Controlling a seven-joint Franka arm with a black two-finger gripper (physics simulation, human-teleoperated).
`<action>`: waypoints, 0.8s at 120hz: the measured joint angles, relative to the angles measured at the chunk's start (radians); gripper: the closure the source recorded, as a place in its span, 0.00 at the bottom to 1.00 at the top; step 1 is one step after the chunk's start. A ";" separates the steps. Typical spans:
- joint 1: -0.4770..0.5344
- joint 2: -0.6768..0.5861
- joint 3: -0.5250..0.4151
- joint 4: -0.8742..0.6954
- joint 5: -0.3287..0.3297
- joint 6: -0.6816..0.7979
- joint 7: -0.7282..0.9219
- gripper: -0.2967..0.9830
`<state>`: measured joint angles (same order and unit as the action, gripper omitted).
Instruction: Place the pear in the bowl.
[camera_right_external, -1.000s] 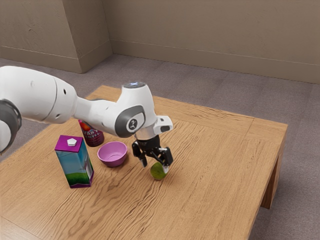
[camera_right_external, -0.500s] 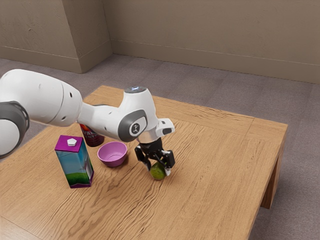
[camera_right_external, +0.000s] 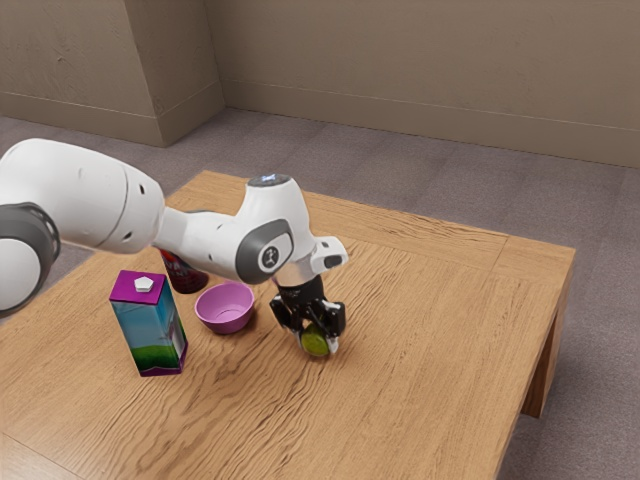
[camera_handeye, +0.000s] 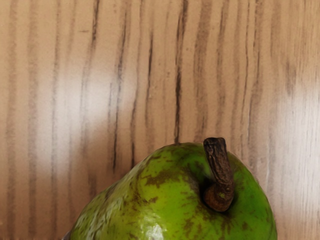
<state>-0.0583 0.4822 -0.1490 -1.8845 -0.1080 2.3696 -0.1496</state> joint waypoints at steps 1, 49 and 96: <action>0.000 -0.002 0.000 0.000 0.001 0.000 -0.001 0.54; 0.013 -0.154 0.172 -0.001 0.035 -0.079 -0.050 0.68; 0.091 -0.058 0.230 0.070 0.023 -0.109 -0.019 0.59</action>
<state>0.0325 0.4245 0.0813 -1.8147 -0.0848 2.2604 -0.1682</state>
